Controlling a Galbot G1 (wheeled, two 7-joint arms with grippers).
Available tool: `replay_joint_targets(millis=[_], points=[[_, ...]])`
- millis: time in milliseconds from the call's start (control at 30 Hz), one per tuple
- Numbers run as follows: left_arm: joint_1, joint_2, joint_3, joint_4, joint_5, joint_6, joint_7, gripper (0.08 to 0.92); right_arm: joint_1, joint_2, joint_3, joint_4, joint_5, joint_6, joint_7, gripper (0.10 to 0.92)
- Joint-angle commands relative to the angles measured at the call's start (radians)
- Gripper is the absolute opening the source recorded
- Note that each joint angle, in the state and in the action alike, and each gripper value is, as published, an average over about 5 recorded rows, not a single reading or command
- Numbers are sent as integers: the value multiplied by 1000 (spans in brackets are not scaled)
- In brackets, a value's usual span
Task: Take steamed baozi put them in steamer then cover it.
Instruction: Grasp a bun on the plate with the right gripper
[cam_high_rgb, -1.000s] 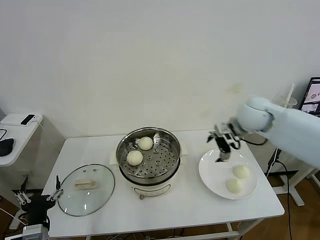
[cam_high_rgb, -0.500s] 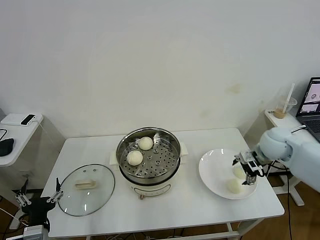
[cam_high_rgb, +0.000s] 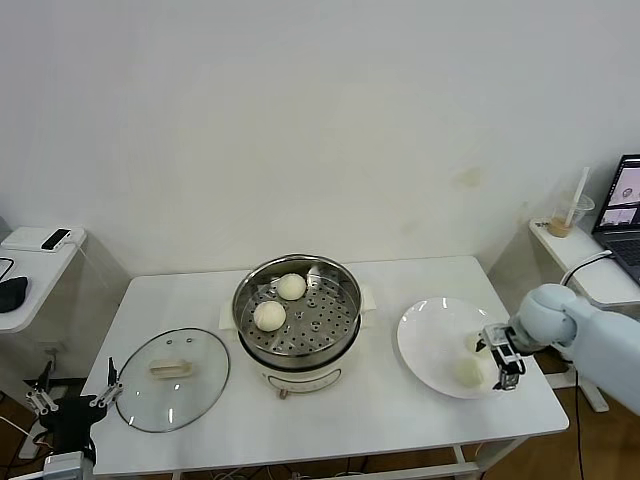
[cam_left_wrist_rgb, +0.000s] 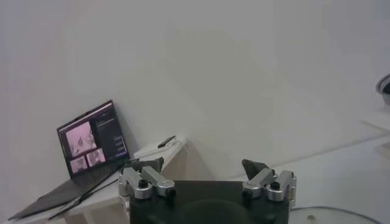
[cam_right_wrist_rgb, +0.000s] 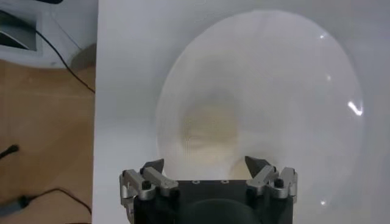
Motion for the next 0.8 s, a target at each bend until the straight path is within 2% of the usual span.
replay_joint_targets(millis=[33,367,800], points=[[-1,0,-1,2,1,0,0,823,-51,51,36,-59,-21,4,8,823],[-8,1,0,13,1,0,0,823,-36,95,17,-84,-6,-19,16,815],[-9,-1,1,15,0,-1,-1,823,-9,77,6,-79,6,-31,-5,617]])
